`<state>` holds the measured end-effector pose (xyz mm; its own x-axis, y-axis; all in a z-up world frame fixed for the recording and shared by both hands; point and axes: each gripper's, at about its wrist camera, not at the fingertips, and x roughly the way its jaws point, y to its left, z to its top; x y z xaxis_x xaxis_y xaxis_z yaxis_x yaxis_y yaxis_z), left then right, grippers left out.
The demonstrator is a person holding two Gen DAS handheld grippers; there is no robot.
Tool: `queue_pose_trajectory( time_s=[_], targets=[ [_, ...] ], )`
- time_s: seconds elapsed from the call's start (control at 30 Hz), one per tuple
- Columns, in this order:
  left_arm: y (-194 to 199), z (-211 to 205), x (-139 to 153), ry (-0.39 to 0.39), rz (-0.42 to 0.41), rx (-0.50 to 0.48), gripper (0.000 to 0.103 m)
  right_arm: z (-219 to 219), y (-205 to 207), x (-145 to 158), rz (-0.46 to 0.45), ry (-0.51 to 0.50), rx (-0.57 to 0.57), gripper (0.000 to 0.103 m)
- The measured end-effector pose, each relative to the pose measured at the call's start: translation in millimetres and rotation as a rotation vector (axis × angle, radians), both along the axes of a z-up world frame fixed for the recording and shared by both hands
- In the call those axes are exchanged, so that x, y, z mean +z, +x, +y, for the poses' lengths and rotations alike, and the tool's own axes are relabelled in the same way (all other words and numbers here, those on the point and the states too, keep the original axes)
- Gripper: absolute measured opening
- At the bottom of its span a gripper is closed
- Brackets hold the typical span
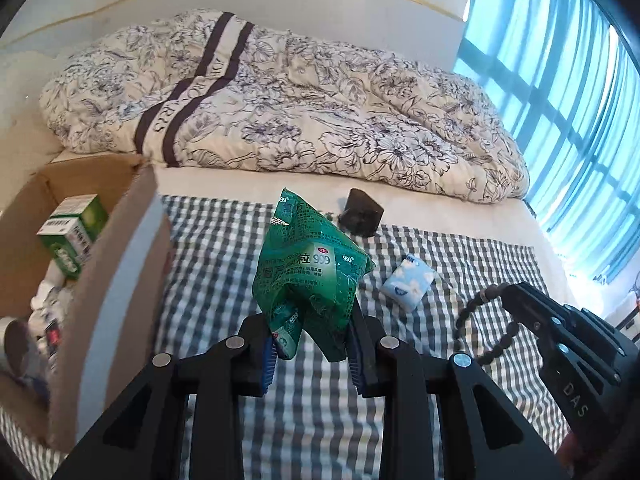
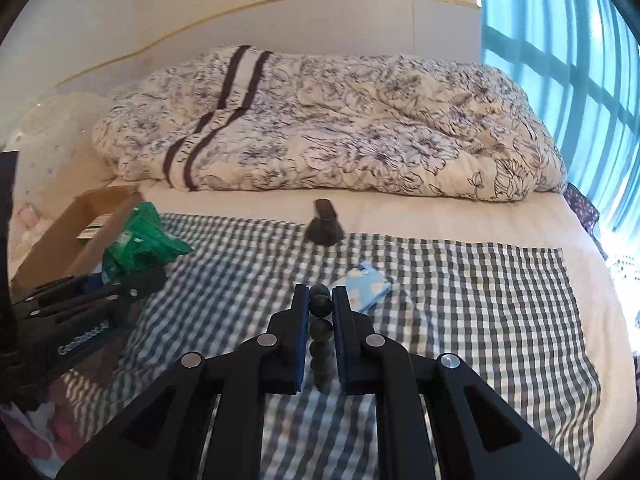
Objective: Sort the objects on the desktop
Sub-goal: 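Lift the green packet and bracelet and carry both over the cardboard box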
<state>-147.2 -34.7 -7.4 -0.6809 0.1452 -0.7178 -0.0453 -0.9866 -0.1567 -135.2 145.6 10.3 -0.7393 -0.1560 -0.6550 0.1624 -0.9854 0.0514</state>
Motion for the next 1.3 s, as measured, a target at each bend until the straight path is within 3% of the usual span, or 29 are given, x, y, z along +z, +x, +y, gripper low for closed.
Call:
queue_pose_trajectory(
  time_s=[0.37, 0.73, 1.07, 1.3],
  targets=[
    [54, -43, 29, -0.023, 0.035, 0.056, 0.029, -47, 50, 28, 0.026, -0.001, 0.101, 0.011],
    [81, -119, 55, 0.004, 0.062, 0.171, 0.029, -113, 69, 53, 0.044, -0.025, 0.234, 0.011],
    [75, -185, 61, -0.011, 0.064, 0.261, 0.029, -185, 51, 76, 0.077, -0.07, 0.36, 0.011],
    [63, -227, 47, 0.012, 0.054, 0.34, 0.029, -242, 30, 71, 0.069, -0.056, 0.458, 0.011]
  ],
)
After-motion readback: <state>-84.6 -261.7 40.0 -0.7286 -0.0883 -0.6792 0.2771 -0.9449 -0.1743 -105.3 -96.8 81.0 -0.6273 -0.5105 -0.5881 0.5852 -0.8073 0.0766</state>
